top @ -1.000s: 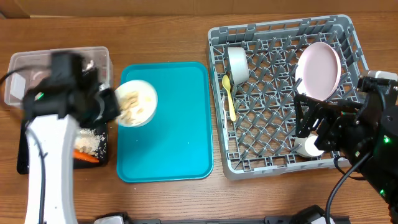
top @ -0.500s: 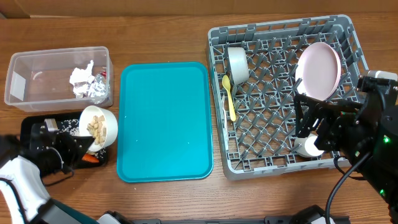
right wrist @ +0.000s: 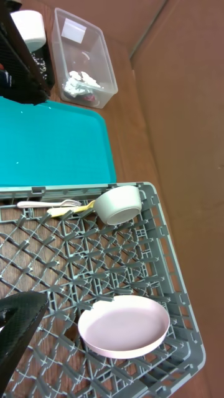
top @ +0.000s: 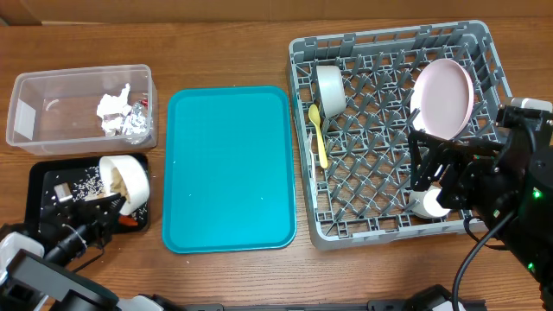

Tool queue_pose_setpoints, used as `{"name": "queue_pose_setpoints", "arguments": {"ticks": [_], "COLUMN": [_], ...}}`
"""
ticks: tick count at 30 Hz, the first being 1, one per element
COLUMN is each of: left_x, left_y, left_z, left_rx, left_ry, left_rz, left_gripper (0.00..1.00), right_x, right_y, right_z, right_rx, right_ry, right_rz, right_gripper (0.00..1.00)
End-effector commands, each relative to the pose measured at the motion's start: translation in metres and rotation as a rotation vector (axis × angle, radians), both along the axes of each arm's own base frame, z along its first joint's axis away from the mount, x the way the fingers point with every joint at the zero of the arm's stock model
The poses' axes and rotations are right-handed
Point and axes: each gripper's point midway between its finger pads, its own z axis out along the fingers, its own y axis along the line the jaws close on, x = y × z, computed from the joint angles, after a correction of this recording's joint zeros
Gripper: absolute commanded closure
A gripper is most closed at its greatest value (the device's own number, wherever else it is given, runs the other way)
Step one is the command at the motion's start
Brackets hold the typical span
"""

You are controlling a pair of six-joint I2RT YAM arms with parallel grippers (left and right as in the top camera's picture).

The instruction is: Sort waste into correct bins and load items into the dishwasher rack

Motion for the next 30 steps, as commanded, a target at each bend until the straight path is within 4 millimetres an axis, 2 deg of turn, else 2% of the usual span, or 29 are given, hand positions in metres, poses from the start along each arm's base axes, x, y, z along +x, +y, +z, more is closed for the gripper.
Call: {"name": "queue_pose_setpoints", "arguments": {"ticks": [1,6,12,21,25,30], "left_x": [-0.002,-0.007,-0.017,-0.025,-0.021,-0.001], "left_y": [0.008,0.014,0.017,0.023,0.02,0.004], "left_z": [0.004,0.003,-0.019,-0.02,-0.001,0.039], "left_rx": [-0.054,-0.09,0.009,0.16,0.34,0.646], "left_ry": [-0.033,-0.007,0.097,0.211,0.261,0.272], "left_rz": [0.057,0.102,0.067,0.027,-0.016,-0.101], "left_gripper": [0.96,0.96,0.96,0.96,0.96,0.96], "right_x": [0.0,0.0,0.001,0.001,0.001,0.001], "right_y": [-0.002,-0.002,-0.001,-0.001,-0.001,-0.001], "right_z": [0.004,0.004,0.003,0.003,0.003,0.003], "right_rx": [0.004,0.004,0.003,0.002,0.002,0.002], "right_ry": [-0.014,-0.013,-0.011,-0.01,-0.009,-0.009], "right_rz": [-0.008,-0.008,-0.008,-0.008,-0.008,-0.008], "right_gripper": [0.0,0.0,0.0,0.0,0.0,0.0]}}
